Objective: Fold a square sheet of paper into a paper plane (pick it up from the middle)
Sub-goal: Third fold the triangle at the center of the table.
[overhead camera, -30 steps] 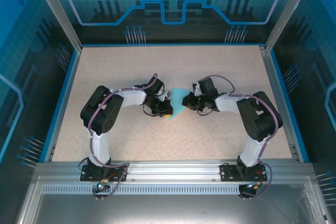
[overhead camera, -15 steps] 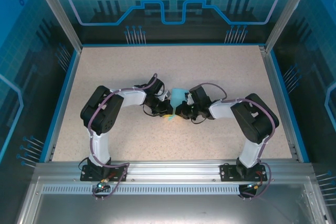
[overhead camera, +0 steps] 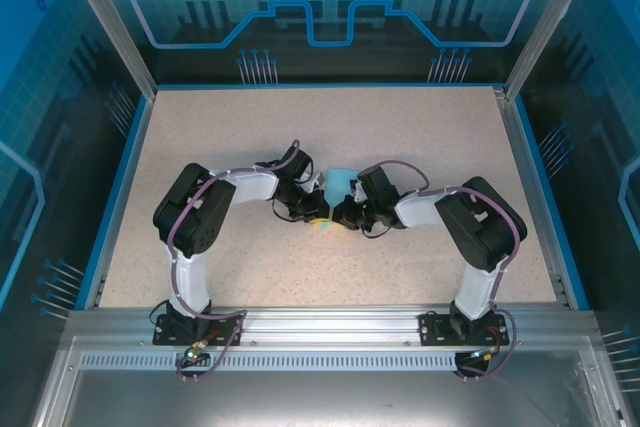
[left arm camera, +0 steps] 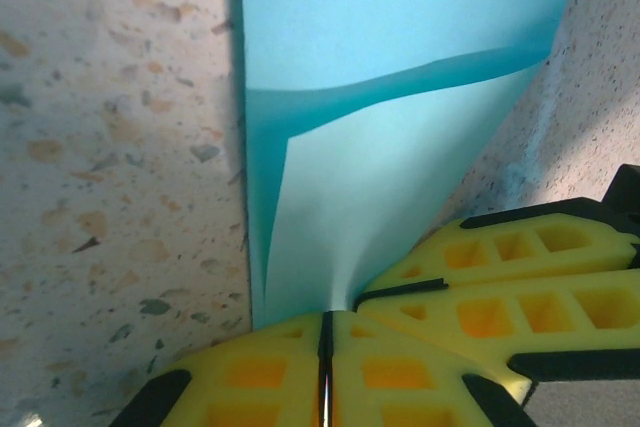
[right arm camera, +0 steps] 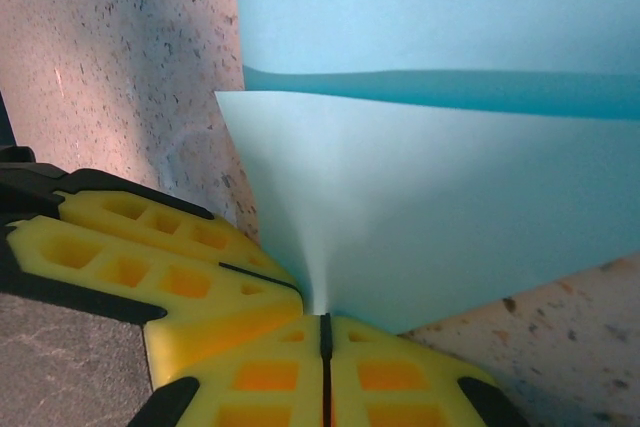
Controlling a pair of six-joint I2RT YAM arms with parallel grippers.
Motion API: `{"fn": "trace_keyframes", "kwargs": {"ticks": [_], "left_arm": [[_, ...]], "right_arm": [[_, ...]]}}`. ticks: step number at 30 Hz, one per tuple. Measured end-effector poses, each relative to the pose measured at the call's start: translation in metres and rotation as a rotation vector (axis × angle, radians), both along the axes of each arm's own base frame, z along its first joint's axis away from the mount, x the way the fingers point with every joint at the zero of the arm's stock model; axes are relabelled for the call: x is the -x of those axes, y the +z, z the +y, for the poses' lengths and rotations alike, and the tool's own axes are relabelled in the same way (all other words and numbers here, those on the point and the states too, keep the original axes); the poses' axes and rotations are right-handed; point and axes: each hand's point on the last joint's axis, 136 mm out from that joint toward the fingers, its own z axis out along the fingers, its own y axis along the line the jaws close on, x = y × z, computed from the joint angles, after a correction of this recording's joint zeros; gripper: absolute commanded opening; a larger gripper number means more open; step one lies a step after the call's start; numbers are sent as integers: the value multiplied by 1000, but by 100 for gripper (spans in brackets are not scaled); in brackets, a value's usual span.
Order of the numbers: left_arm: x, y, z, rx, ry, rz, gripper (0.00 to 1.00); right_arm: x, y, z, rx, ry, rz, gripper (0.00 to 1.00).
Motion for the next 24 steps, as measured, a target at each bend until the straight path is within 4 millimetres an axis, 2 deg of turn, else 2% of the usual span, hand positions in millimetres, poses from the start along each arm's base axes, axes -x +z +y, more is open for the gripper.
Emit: {"fn": "trace_keyframes", "kwargs": {"ticks": [4, 8, 14, 18, 24], "left_arm": [[1, 2, 0, -3, 1, -1, 14], [1, 8, 3, -16, 9, -10, 19], [-5, 38, 5, -7, 39, -74, 21], [-7, 55, 13, -21, 69, -133, 21], [-9, 66, 30, -56, 129, -172, 21]], "right_arm": [[-1, 5, -7, 18, -14, -1, 10], [-14, 14, -12, 17, -31, -20, 9], [-42, 33, -1, -8, -21, -75, 9], [-45, 21, 2, 2, -16, -52, 10], [-36, 6, 3, 33, -2, -18, 9]]}}
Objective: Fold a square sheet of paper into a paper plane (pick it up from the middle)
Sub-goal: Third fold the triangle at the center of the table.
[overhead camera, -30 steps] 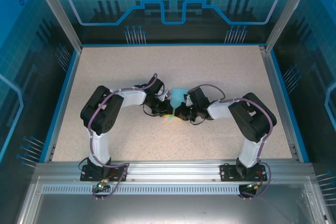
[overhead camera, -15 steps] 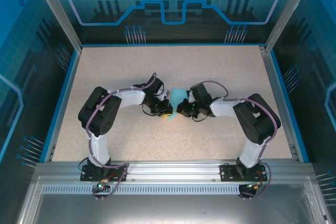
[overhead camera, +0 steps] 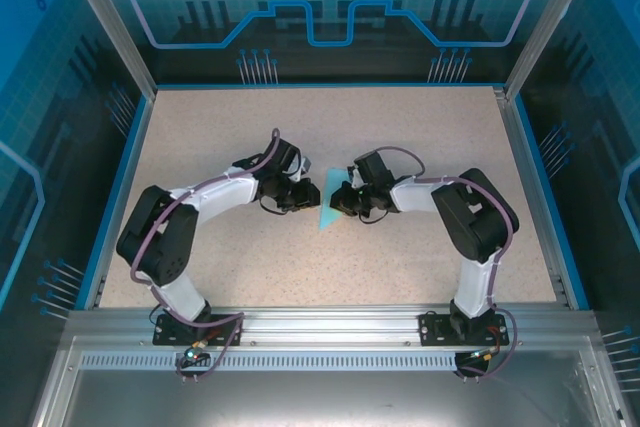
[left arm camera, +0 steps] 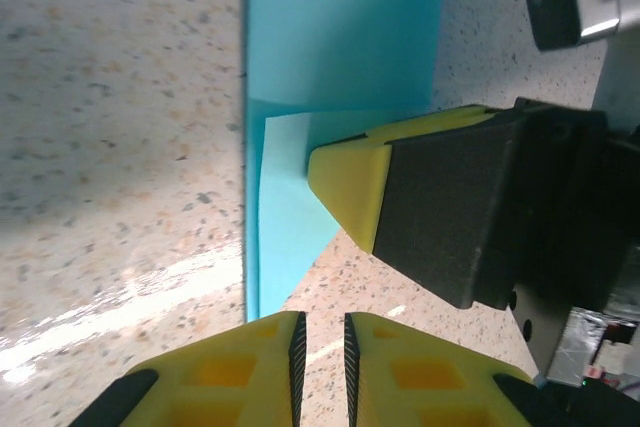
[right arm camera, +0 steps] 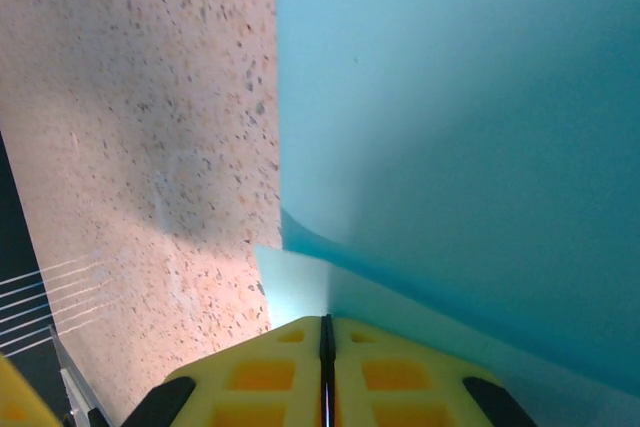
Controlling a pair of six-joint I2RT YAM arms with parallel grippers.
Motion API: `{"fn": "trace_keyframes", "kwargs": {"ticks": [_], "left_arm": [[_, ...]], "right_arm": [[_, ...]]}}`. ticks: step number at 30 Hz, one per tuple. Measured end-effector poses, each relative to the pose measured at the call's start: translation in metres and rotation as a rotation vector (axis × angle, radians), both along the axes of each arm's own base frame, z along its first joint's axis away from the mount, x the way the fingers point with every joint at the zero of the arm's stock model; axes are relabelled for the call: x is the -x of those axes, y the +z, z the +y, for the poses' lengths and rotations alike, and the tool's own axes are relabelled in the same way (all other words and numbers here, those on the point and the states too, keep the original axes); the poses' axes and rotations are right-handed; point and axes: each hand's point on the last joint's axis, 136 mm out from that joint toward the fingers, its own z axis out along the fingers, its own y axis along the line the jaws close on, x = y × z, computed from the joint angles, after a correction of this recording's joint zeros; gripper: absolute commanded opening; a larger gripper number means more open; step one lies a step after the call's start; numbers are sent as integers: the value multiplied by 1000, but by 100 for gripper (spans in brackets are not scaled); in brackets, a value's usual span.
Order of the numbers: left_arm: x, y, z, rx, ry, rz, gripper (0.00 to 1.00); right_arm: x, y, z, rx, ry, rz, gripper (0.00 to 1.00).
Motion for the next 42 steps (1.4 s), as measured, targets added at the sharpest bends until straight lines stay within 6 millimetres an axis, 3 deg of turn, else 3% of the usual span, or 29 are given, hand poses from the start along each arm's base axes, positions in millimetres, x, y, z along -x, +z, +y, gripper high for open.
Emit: {"fn": "trace_keyframes", "kwargs": {"ticks": [11, 21, 26, 29, 32, 37, 42], "left_arm": [[-1, 5, 8, -19, 31, -13, 22], [3, 4, 6, -2, 29, 7, 23], [7, 5, -3, 47, -1, 28, 21], [13, 2, -13, 68, -34, 48, 20], [24, -4, -26, 67, -83, 70, 18], [32, -20, -35, 52, -112, 111, 17], [30, -33, -34, 24, -106, 133, 14]], "right_arm": [[12, -6, -1, -7, 10, 3, 9], [55, -5, 7, -10, 62, 33, 11], [57, 14, 2, -5, 50, 14, 17], [50, 37, -8, -5, 20, -37, 20], [40, 47, -29, 3, -44, -65, 22], [46, 20, -66, 53, -124, 5, 25], [52, 13, -68, 56, -117, 33, 28]]}}
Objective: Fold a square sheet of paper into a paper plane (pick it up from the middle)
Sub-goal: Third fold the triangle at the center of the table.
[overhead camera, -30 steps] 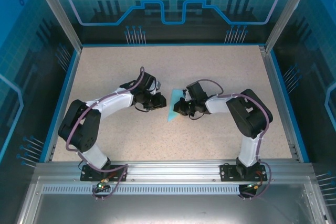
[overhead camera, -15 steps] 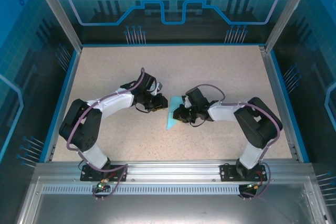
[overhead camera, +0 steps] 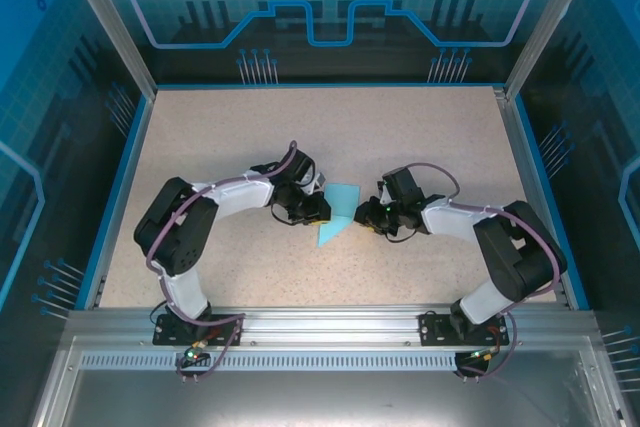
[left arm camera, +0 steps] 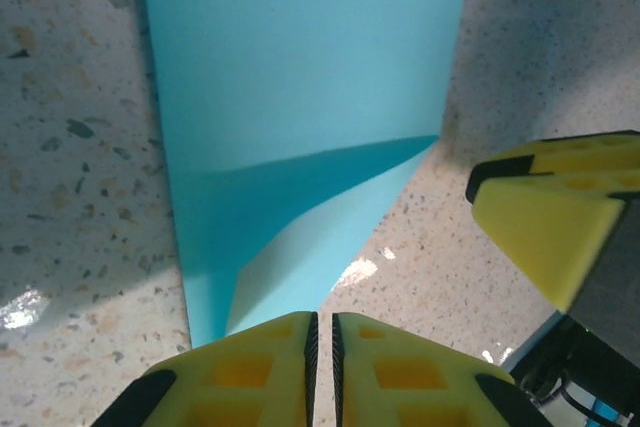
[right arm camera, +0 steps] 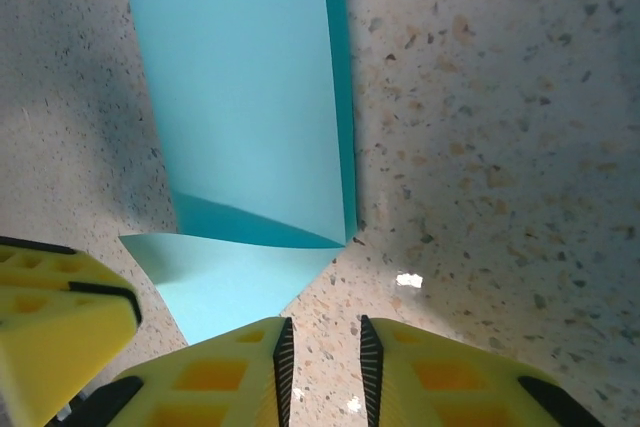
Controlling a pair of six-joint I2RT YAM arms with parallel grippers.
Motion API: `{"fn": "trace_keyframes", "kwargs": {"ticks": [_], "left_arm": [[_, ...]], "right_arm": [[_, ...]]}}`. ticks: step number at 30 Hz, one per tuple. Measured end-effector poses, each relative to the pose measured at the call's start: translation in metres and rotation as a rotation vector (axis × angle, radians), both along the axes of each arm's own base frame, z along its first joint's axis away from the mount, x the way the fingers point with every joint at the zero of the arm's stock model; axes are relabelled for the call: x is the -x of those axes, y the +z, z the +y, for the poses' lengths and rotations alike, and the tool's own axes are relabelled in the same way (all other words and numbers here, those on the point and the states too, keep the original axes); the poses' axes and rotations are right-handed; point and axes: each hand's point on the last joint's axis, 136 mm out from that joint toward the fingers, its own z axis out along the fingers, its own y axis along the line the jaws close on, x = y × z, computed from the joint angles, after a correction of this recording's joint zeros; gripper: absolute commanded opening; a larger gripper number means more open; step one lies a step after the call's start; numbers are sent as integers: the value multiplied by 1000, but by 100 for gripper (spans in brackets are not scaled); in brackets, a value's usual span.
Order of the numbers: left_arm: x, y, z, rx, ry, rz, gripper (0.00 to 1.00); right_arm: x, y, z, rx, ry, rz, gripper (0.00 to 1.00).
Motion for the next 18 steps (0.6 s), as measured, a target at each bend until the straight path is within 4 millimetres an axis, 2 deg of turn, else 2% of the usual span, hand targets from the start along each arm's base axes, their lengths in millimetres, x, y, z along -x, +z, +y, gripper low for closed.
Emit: {"fn": "trace_keyframes", "kwargs": {"ticks": [9, 18], "left_arm": [[-9, -17, 3, -56, 18, 3, 12], [-9, -30, 7, -91, 11, 7, 12]], "right_arm": [[1, -11, 6, -20, 20, 27, 29], [-12, -4, 20, -69, 43, 4, 29]]}}
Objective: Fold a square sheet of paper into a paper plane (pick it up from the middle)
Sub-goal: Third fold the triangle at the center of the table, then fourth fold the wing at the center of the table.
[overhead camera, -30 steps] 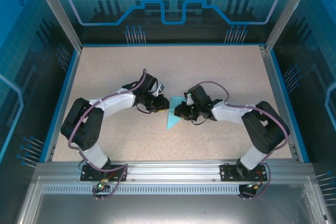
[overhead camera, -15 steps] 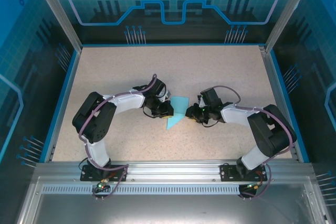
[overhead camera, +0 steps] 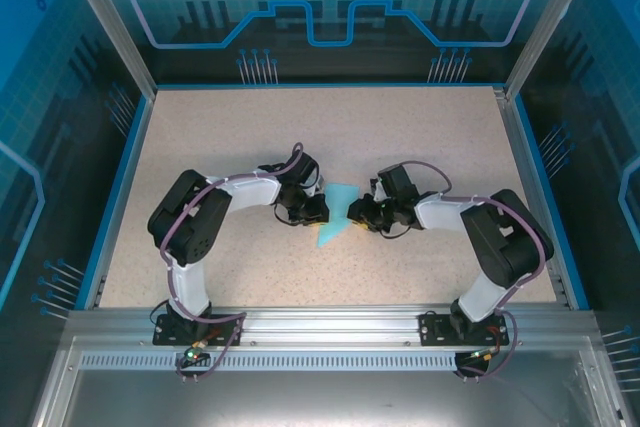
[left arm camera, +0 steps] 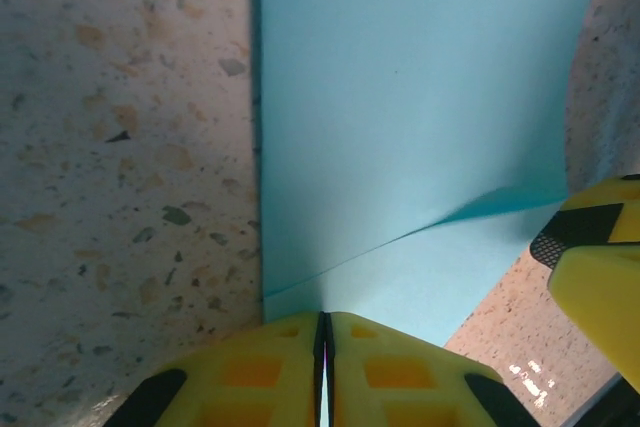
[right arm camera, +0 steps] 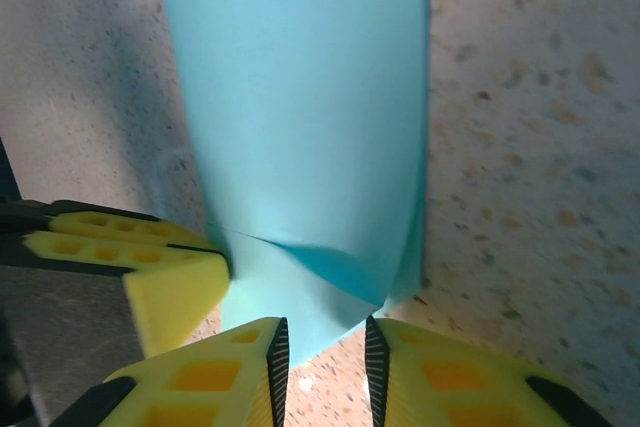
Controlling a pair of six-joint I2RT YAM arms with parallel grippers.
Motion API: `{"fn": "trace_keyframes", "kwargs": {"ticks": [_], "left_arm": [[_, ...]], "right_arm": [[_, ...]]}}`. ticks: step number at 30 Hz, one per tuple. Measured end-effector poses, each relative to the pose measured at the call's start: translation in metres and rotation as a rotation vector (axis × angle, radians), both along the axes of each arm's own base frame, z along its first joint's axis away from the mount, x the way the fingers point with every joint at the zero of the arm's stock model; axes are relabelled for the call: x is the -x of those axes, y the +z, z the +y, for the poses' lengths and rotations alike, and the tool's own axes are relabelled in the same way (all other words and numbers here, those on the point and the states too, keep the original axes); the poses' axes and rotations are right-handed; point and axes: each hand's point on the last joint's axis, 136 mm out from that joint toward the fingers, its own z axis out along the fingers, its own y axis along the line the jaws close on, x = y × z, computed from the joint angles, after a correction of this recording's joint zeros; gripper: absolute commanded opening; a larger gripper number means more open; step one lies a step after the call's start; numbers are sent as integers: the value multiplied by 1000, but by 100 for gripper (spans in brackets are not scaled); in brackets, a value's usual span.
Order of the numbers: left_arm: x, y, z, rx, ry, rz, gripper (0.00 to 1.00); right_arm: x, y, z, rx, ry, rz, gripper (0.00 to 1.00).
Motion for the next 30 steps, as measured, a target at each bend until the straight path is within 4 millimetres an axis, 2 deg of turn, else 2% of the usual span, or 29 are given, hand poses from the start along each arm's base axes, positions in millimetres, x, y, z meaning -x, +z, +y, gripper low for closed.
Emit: {"fn": "trace_keyframes", "kwargs": {"ticks": [8, 16, 22, 30], "left_arm": [[0, 0, 0, -2, 1, -2, 13], [0, 5, 0, 10, 4, -19, 24], [13, 22, 3, 31, 8, -73, 35], [39, 27, -8, -30, -50, -163, 40]], "right_arm": [[-2, 1, 12, -27, 33, 1, 28], [-4, 5, 21, -28, 71, -22, 21], [-3, 6, 24, -19, 85, -22, 16], [-4, 9, 25, -18, 85, -20, 16]]}}
